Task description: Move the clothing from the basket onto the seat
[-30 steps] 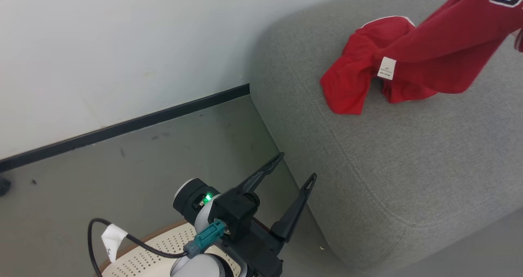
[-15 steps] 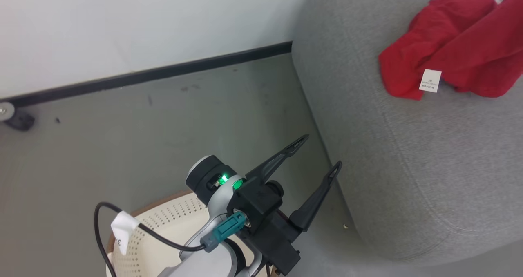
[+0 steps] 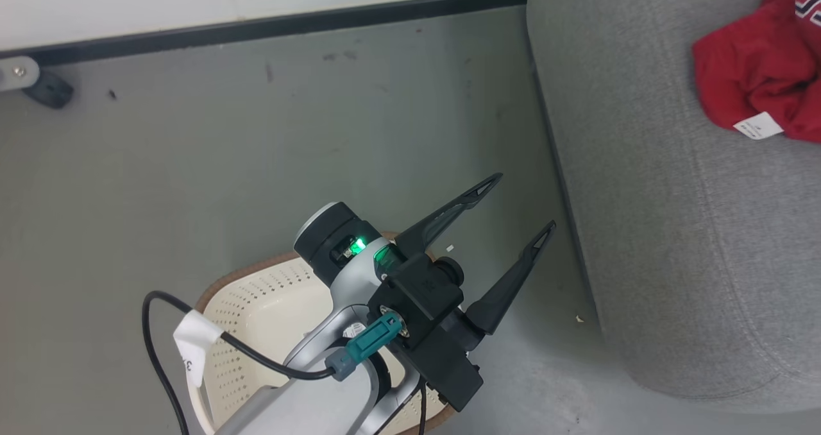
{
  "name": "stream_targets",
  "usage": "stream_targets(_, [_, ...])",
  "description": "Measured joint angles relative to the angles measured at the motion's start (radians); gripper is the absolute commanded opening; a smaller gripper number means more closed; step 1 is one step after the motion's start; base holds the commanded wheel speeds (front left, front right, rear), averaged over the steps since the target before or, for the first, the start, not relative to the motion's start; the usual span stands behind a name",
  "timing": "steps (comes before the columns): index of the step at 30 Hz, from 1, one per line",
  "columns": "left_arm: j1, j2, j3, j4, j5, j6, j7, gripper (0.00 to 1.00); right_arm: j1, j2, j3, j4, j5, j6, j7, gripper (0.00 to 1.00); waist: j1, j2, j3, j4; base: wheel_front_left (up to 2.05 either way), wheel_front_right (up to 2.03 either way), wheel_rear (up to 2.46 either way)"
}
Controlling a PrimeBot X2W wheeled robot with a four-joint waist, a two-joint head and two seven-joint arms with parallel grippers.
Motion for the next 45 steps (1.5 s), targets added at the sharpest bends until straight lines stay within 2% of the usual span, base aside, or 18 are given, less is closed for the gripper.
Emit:
stream_targets(8, [-0.02, 0.002, 0.004, 0.017, 0.011, 0.0, -0.011, 1.0, 0.002, 0.058, 0.015, 0.067, -0.002, -0.009, 0.0, 0.0, 0.0, 0.0, 0.051, 0.026, 0.0, 0.0, 0.0])
stream_targets(14, [-0.02, 0.006, 0.008, 0.036, 0.011, 0.0, -0.021, 1.0, 0.004, 0.066, 0.016, 0.083, -0.009, -0.008, 0.0, 0.0, -0.0001, -0.0001, 0.056, 0.026, 0.0, 0.0, 0.0])
stream_targets(16, [-0.02, 0.01, 0.011, 0.044, 0.011, 0.0, -0.027, 1.0, 0.004, 0.067, 0.017, 0.084, -0.009, -0.004, 0.0, 0.4, -0.0001, -0.0001, 0.052, 0.021, 0.0, 0.0, 0.0])
stream_targets(17, [-0.02, 0.011, 0.012, 0.047, 0.011, 0.0, -0.029, 1.0, 0.004, 0.067, 0.017, 0.083, -0.009, -0.001, 0.0, 0.66, -0.0001, -0.0001, 0.049, 0.019, 0.0, 0.0, 0.0])
stream_targets(18, [-0.019, 0.011, 0.013, 0.051, 0.011, 0.0, -0.031, 1.0, 0.006, 0.069, 0.019, 0.082, -0.011, 0.001, 0.0, 1.0, -0.0001, -0.0001, 0.047, 0.016, 0.0, 0.0, 0.0])
stream_targets(32, [-0.004, 0.018, 0.056, 0.121, -0.011, 0.002, -0.091, 1.0, 0.124, 0.093, 0.025, 0.029, -0.024, 0.027, 0.0, 1.0, -0.0002, -0.0001, -0.03, -0.034, 0.0, 0.0, 0.0])
stream_targets(45, [0.095, 0.033, 0.137, 0.217, -0.068, 0.048, -0.176, 1.0, 0.269, 0.093, 0.017, -0.087, -0.04, 0.028, 0.0, 1.0, -0.0002, -0.0003, -0.169, -0.046, 0.0, 0.0, 0.0])
